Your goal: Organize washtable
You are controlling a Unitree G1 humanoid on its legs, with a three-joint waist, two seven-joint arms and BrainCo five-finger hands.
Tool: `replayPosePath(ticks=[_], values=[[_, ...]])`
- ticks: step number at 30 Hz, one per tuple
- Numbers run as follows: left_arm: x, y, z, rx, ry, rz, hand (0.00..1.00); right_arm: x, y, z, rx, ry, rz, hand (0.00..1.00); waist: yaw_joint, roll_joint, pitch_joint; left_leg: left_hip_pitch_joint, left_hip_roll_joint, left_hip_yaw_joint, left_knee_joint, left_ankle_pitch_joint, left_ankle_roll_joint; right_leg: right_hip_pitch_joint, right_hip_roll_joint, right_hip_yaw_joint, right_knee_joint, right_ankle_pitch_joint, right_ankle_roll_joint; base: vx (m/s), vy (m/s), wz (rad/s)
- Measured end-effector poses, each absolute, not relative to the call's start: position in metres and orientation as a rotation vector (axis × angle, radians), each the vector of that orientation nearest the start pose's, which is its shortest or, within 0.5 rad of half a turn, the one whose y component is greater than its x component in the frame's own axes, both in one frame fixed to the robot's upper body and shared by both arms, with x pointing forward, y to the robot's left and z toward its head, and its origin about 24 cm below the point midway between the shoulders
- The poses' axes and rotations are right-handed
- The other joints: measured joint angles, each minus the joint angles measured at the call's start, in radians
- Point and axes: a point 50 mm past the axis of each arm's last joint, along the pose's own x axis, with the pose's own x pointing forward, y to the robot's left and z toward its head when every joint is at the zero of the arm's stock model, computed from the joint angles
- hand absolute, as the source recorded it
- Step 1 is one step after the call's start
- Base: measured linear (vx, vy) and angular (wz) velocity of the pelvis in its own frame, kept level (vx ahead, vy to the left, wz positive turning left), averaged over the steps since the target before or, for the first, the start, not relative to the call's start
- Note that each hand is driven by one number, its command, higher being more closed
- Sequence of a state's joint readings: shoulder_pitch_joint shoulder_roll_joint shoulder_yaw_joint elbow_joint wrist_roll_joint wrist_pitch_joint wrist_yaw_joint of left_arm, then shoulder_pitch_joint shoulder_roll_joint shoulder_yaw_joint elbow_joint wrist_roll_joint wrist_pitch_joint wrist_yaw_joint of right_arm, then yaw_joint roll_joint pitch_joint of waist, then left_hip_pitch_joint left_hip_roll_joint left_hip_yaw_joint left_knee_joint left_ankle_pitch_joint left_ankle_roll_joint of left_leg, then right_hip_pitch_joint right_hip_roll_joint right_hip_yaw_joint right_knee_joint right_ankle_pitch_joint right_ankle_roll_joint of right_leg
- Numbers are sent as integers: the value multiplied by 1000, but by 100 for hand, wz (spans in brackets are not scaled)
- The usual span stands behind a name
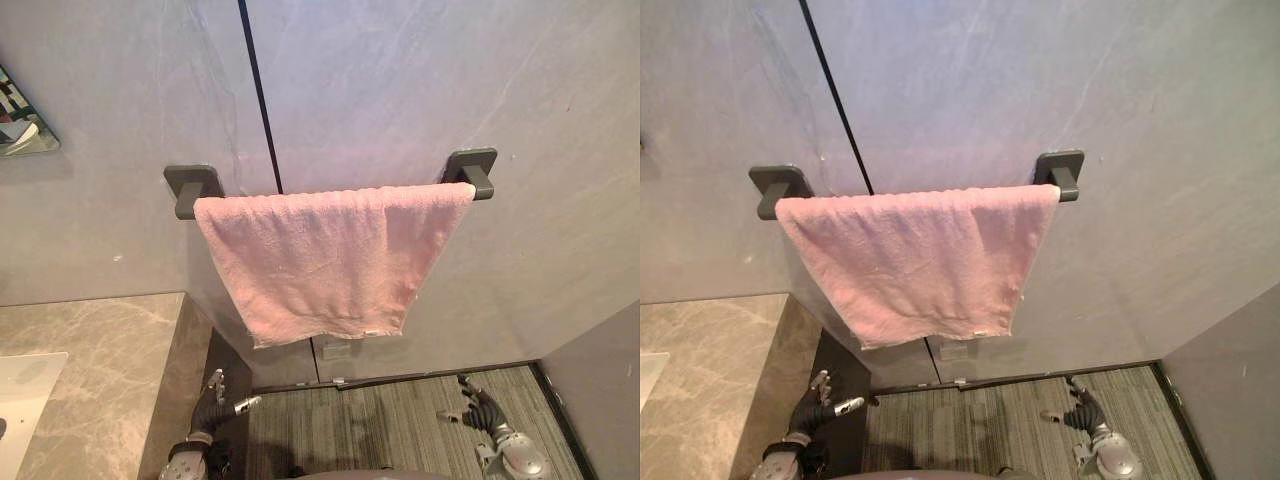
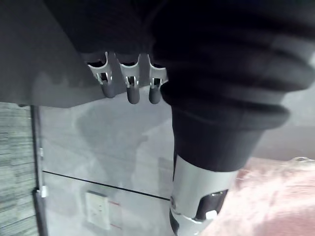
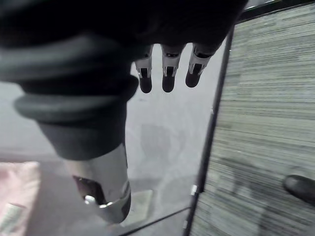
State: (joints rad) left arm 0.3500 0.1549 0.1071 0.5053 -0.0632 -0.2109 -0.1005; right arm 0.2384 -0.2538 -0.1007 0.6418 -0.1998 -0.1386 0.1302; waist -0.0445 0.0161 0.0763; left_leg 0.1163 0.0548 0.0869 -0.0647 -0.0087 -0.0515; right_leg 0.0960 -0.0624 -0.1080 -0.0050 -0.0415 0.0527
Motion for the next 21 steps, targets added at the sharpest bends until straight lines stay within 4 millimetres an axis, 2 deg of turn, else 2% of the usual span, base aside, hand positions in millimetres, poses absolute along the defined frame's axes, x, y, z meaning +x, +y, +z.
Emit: replayPosePath(ticks=[7,21], values=[[88,233,-118,94,756,155,0,107,-254,-122,-362,876,-6,0,1,0,-2,-16,-1,3,-5,0,0,-20,-1,-1,0,0,0,-4,-2,-1],[82,235,-127,97,811,199,0,104,-255,-130,-308,920,-81,0,8,-14,3,-24,0,28,-8,0,0,-48,2,28,13,0,1,-9,0,-5]])
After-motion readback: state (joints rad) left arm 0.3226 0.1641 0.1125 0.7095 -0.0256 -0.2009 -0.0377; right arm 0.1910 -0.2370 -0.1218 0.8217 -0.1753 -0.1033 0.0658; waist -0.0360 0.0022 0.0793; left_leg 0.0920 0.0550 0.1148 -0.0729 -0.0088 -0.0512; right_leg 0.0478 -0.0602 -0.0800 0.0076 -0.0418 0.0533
